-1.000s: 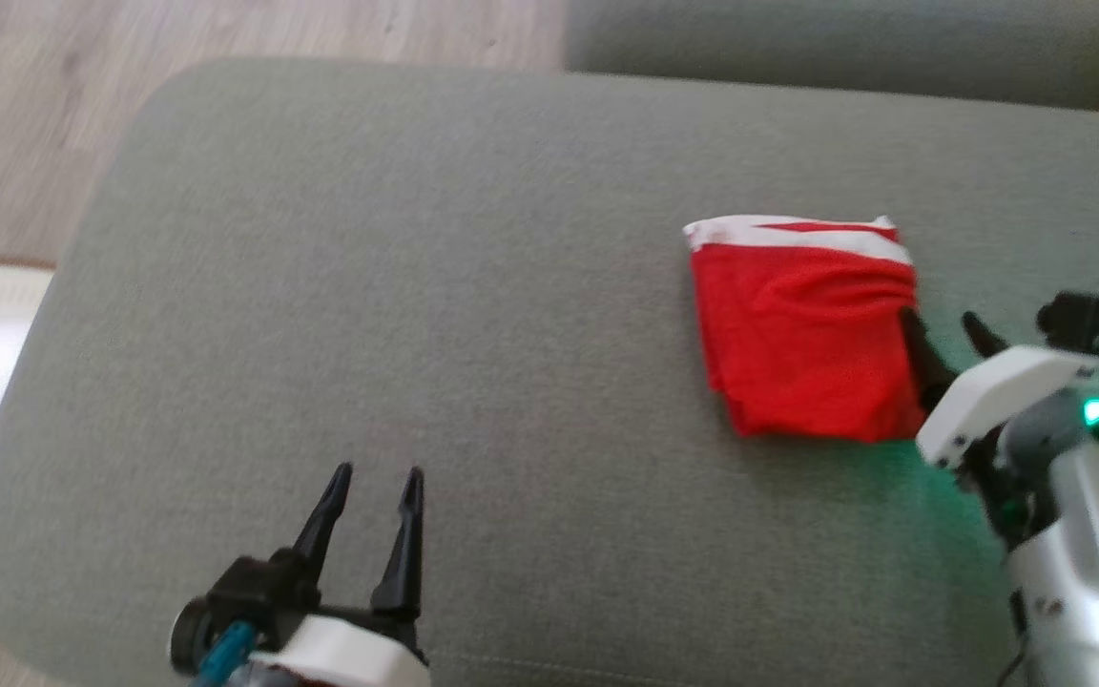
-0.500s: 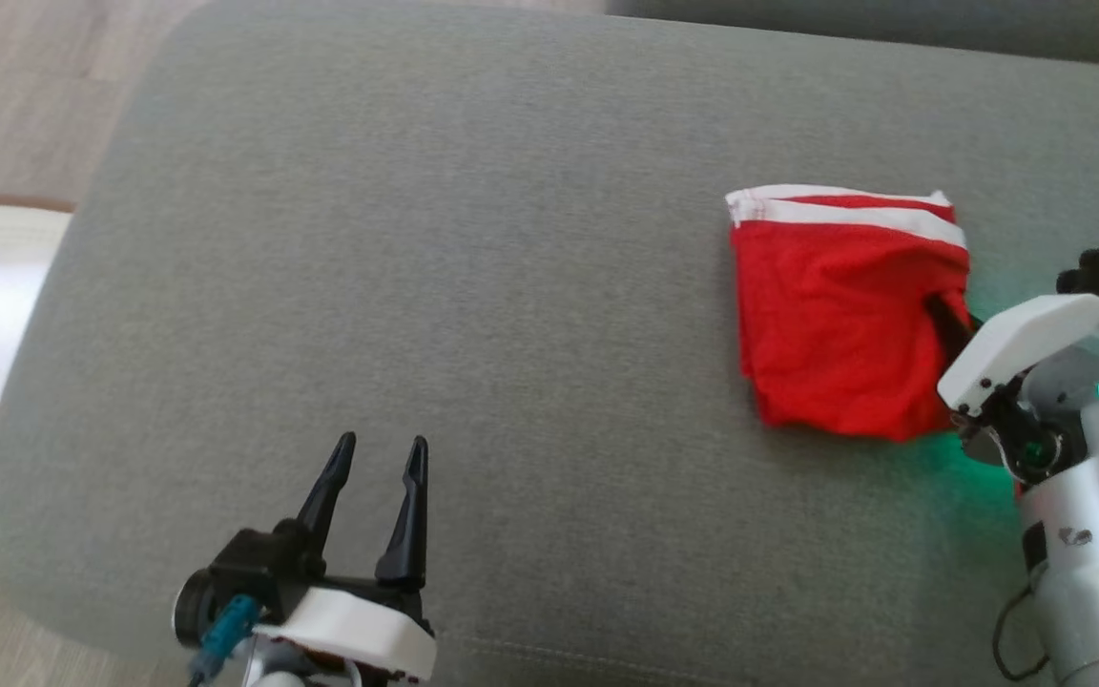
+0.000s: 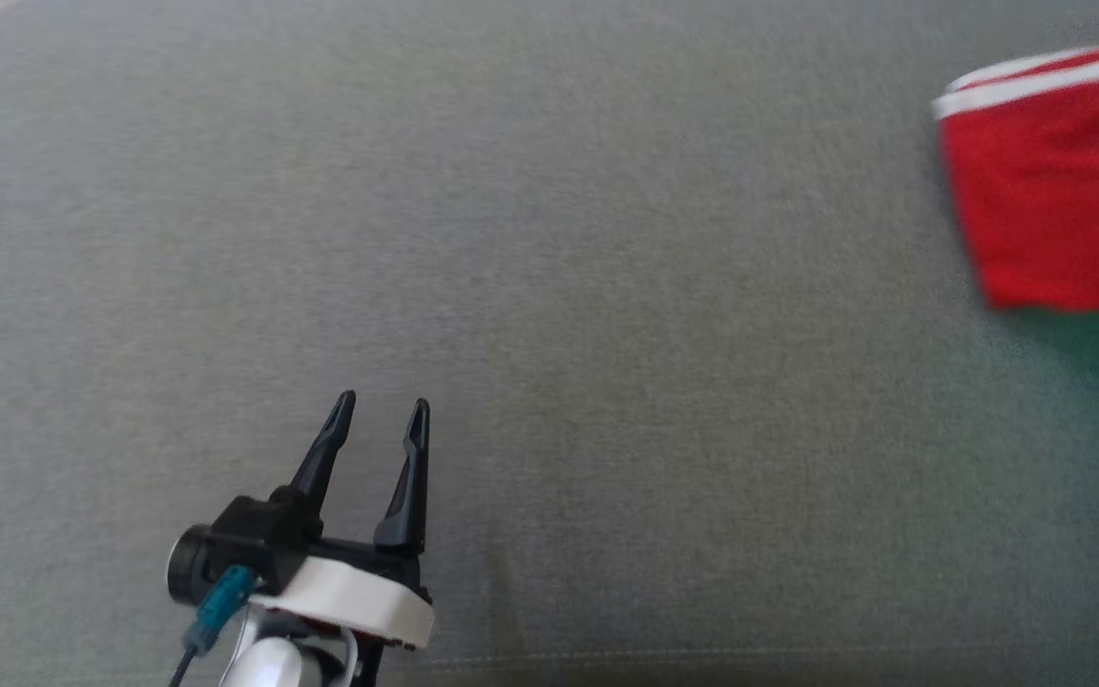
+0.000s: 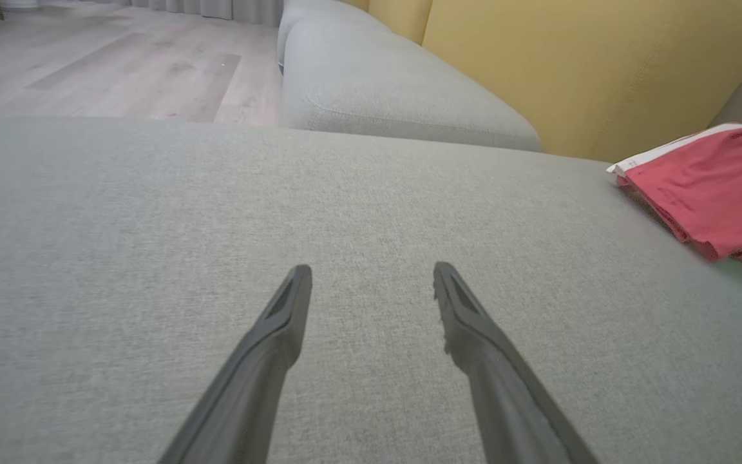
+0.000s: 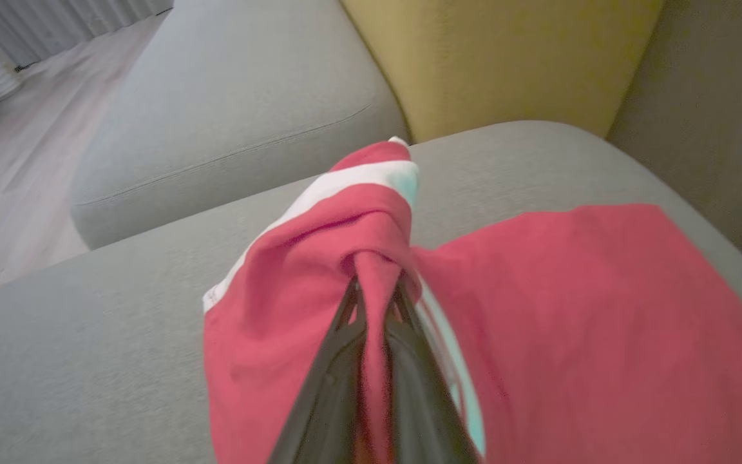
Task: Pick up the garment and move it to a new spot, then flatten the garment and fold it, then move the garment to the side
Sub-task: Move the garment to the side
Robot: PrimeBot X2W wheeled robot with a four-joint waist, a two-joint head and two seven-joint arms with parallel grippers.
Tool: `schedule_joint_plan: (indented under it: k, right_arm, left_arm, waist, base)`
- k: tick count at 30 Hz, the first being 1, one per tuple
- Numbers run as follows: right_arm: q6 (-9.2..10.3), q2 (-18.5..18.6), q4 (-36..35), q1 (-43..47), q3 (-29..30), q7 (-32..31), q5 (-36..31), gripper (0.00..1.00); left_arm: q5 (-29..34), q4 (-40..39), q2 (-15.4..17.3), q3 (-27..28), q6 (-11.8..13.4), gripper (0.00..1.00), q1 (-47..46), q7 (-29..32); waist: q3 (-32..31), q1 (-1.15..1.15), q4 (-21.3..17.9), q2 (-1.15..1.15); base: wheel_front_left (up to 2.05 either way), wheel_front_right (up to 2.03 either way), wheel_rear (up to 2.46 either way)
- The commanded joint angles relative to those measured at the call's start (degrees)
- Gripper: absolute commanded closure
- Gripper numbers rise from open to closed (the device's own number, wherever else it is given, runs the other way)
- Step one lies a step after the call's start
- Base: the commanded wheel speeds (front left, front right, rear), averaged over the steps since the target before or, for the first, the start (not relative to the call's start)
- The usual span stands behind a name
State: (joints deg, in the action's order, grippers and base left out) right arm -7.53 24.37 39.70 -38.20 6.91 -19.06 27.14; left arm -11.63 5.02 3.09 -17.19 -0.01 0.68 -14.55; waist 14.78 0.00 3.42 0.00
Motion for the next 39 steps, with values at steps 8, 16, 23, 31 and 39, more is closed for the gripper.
schedule_joint_plan:
  k: [8,16,23,31,39]
  right_arm:
    - [0.04,8.2,1.9,-4.6,0.3,-1.9,-4.5,1.00]
    - [0.04,10.7,5.8,-5.6,3.3,10.3,-21.3,0.00]
    - [0.04,3.6,-0.1,-1.3,6.5,22.0,-26.7,0.00]
    - [0.04,-8.4,-15.9,14.7,4.7,25.9,-26.9,0.00]
    - [0.04,-19.6,-27.1,31.4,1.4,28.7,-26.4,0.00]
  left_arm:
    - [1.8,-2.2,-0.2,2.0,-0.7,0.00,-1.0,-0.4]
    - [2.0,-2.8,-0.2,3.3,-0.5,0.00,-0.7,-0.4]
    - [-0.4,-2.7,-0.2,4.3,1.5,0.00,0.2,-0.4]
    - [-2.1,-0.8,-0.2,7.0,3.8,0.00,3.2,-0.4]
    - [-1.0,2.7,-0.2,9.3,2.8,0.00,5.0,-0.4]
  waist:
    - [3.7,0.00,-2.7,0.00]
    - [3.0,0.00,-2.0,0.00]
    - [-1.1,0.00,-1.3,0.00]
    - [-8.4,0.00,-0.9,0.00]
    - [-14.2,0.00,0.0,0.00]
  base:
    - [0.00,0.00,0.00]
    - [0.00,0.00,0.00]
    - [0.00,0.00,0.00]
    - [0.00,0.00,0.00]
    - [0.00,0.00,0.00]
